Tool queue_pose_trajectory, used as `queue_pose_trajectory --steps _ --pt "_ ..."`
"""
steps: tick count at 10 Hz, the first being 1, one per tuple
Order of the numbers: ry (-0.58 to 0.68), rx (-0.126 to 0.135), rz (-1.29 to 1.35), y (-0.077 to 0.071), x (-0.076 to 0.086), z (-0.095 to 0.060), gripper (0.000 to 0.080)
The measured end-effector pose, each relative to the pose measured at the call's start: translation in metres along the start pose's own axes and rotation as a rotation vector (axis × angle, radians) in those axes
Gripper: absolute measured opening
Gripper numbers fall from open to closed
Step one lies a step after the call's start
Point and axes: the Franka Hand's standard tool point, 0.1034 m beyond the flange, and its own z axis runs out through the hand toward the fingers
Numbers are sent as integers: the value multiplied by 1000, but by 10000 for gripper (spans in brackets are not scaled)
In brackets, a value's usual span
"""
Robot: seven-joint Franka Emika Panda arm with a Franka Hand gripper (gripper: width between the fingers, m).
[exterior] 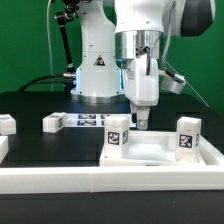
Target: Assemble square table
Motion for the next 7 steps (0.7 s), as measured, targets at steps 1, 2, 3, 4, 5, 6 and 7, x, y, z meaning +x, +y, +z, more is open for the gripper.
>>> queue_pose_trajectory --steps 1,2,3,4,5,6,7 --pt "0 -6 5 3 0 2 649" --pt "0 -5 3 3 0 2 649" --pt "0 -6 -1 3 0 2 649" --pt "0 -6 -3 3 0 2 649" --pt "2 -10 -5 5 0 4 649" --pt "9 -13 -5 11 -3 9 649" --pt "14 -24 -16 17 -6 16 649"
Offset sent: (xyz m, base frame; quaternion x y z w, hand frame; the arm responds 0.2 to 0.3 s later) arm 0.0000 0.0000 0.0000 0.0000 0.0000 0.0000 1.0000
